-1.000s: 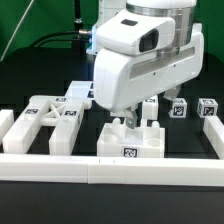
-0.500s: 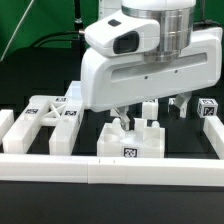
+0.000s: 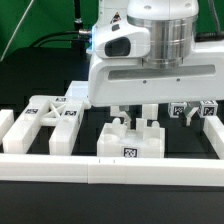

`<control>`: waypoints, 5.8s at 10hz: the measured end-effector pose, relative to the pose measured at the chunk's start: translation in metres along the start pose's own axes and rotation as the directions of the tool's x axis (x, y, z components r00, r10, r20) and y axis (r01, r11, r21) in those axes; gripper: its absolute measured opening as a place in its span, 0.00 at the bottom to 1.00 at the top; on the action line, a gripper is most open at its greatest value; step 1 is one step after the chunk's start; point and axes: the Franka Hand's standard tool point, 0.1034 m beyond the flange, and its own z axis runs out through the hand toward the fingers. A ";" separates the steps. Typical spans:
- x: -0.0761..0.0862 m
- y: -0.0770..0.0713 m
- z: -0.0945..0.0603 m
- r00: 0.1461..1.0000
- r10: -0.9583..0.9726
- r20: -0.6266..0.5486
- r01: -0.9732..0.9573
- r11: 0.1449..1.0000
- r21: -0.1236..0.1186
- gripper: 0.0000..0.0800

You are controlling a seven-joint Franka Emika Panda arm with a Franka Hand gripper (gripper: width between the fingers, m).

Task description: Assemble chair

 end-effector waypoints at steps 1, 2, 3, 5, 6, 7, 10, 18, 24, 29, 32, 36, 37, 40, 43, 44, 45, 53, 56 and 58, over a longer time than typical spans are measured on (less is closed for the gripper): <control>-0.001 -0.001 0.006 0.996 0.094 0.000 -0.094 0.996 0.004 0.81; -0.002 -0.003 0.013 0.988 0.153 0.001 -0.153 0.988 0.011 0.81; -0.002 -0.002 0.019 0.988 0.151 -0.010 -0.151 0.988 0.013 0.81; -0.006 -0.003 0.034 0.989 0.146 -0.008 -0.146 0.989 0.013 0.81; -0.006 -0.003 0.037 0.992 0.129 -0.004 -0.129 0.992 0.012 0.81; -0.007 -0.003 0.039 0.993 0.119 -0.001 -0.119 0.993 0.012 0.81; -0.007 -0.004 0.039 0.993 0.115 0.000 -0.115 0.993 0.012 0.48; -0.008 -0.008 0.039 0.994 0.111 0.000 -0.111 0.994 0.012 0.04; 0.010 -0.057 0.039 1.000 0.007 0.003 -0.007 1.000 0.019 0.04; 0.012 -0.079 0.038 1.000 -0.016 0.015 0.016 1.000 0.017 0.04; 0.010 -0.080 0.040 1.000 -0.004 0.017 0.004 1.000 -0.006 0.04; 0.013 -0.077 0.024 0.999 0.052 0.006 -0.052 0.999 -0.012 0.10; 0.014 -0.082 0.008 0.995 0.103 -0.008 -0.103 0.995 -0.007 0.10; 0.015 -0.078 -0.025 0.989 0.145 -0.041 -0.144 0.989 0.028 0.73; -0.021 -0.050 -0.025 0.988 0.148 -0.053 -0.148 0.989 0.011 0.81; -0.031 -0.036 -0.018 0.989 0.131 -0.075 -0.131 0.991 0.005 0.81; -0.034 -0.037 -0.017 0.989 0.134 -0.061 -0.134 0.991 0.002 0.81; -0.075 0.007 -0.002 0.997 0.052 -0.061 -0.054 0.998 -0.036 0.81; -0.079 0.005 0.000 0.999 0.050 -0.006 -0.051 0.998 -0.037 0.81; -0.084 0.004 -0.001 0.984 0.058 0.166 -0.052 0.998 -0.044 0.81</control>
Offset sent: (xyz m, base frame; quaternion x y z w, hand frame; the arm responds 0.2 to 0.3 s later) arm -0.0076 -0.0017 -0.0280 -0.0130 0.0207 -0.0091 0.9997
